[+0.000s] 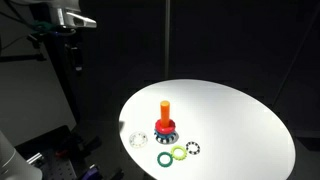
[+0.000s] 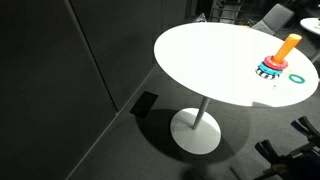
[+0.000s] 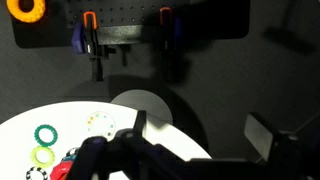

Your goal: Put the clear ring on the stack

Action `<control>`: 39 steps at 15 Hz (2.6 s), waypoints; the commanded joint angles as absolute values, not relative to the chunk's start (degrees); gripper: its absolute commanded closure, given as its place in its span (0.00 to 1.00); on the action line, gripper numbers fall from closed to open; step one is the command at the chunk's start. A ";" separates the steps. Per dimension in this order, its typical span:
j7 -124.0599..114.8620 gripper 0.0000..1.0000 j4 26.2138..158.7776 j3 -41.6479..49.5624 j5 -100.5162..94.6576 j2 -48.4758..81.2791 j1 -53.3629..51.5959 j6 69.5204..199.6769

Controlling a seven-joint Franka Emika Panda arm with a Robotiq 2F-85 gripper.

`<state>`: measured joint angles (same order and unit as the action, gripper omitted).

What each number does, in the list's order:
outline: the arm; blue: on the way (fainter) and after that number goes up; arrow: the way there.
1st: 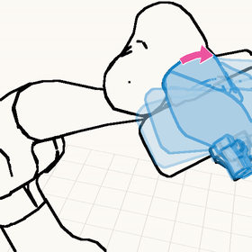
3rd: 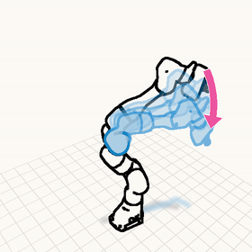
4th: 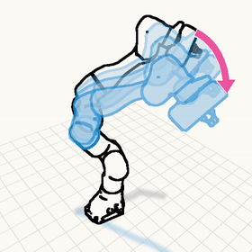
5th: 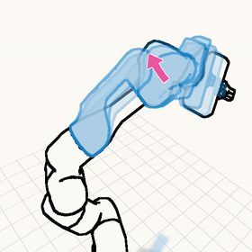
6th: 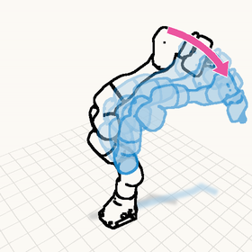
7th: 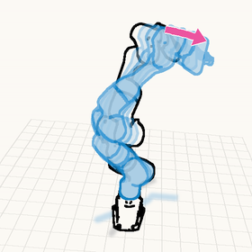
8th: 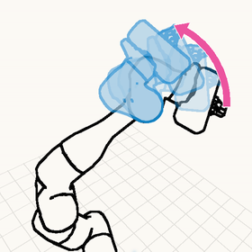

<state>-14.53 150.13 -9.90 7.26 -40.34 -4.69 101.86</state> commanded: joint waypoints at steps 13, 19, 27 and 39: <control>-19.37 0.00 150.47 -11.19 2.55 -35.87 -1.45 109.25; -20.58 0.00 150.52 -9.77 1.30 -30.08 1.04 118.16; -17.90 0.00 150.00 -5.59 0.30 -18.54 3.26 130.81; -20.88 0.00 149.52 -0.77 -9.19 -5.28 6.18 139.82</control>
<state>-19.08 150.81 -1.71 -6.33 -7.78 5.76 138.34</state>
